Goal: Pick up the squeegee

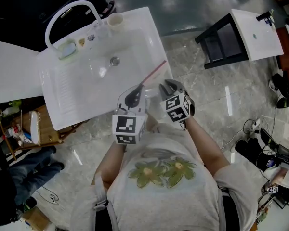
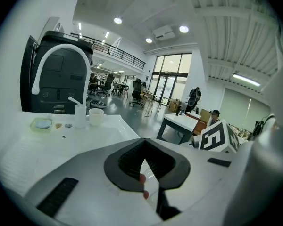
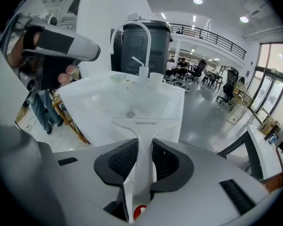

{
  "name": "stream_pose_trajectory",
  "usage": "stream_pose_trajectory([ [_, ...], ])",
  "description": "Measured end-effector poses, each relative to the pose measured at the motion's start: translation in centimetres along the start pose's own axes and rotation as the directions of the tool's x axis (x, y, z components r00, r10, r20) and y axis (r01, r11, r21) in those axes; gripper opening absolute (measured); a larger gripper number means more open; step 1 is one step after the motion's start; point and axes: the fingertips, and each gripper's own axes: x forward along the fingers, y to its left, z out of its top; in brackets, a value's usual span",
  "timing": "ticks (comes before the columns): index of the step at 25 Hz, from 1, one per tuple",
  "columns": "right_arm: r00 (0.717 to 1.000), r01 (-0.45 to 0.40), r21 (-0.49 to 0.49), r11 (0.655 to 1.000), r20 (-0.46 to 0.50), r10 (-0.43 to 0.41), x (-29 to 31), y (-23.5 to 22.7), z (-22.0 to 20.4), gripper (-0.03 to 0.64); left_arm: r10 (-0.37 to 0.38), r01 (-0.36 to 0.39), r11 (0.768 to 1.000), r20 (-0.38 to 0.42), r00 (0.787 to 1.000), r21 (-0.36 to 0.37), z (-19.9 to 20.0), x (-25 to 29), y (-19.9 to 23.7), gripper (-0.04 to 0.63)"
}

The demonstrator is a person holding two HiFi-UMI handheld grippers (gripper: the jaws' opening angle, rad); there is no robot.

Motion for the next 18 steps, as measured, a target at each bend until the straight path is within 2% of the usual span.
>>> stream_pose_trajectory([
  [18,0.995,0.009,-0.027,1.0,0.1,-0.006,-3.9,0.9,3.2,0.103,0.013,-0.013,1.0,0.035,0.999,0.026,0.8,-2.3,-1.5,0.009],
])
